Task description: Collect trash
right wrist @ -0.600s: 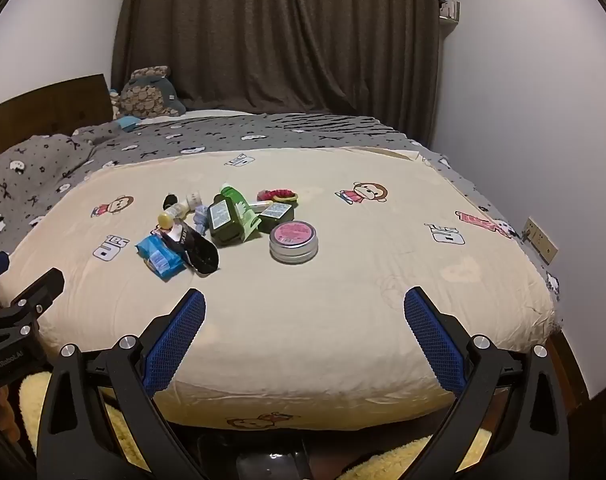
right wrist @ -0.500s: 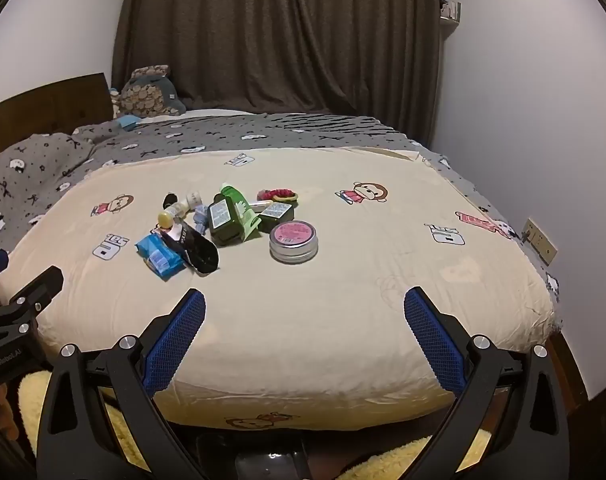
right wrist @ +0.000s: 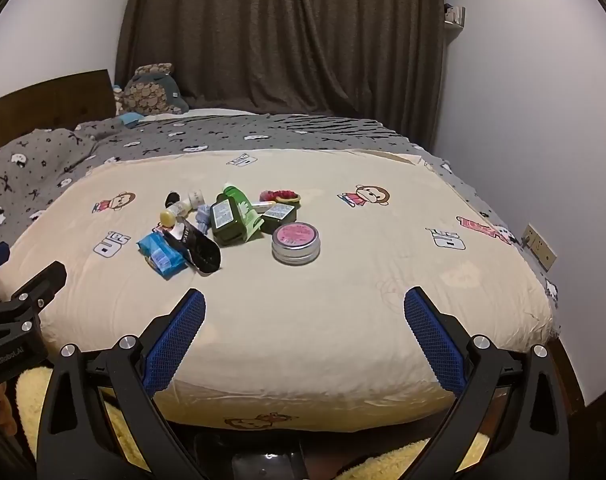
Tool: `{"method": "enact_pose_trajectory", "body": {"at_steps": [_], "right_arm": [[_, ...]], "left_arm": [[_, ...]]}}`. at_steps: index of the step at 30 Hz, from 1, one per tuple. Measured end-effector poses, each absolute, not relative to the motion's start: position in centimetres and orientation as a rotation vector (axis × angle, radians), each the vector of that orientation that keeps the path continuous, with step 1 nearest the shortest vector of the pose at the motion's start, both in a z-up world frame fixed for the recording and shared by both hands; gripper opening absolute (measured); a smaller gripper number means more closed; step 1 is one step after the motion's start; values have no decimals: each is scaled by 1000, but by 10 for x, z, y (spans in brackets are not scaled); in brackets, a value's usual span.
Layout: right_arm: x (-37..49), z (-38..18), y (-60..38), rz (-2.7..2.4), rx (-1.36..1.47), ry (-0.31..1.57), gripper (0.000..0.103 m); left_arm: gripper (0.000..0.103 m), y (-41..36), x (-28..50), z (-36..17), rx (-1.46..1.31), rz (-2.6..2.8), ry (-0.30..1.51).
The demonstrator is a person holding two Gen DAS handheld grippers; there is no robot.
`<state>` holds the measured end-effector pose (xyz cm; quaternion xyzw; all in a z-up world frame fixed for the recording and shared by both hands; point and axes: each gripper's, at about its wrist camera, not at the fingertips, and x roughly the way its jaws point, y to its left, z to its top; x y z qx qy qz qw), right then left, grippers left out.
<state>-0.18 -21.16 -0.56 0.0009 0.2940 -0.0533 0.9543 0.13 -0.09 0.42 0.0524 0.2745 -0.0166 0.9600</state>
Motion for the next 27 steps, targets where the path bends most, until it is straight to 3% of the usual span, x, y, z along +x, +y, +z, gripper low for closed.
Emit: {"method": "enact_pose_trajectory", "body": {"at_steps": [27], "right_arm": [[-5,-6,-213,-112,1,588,100]], "left_arm": [[95,-2,1,5,95,-29,548]]}}
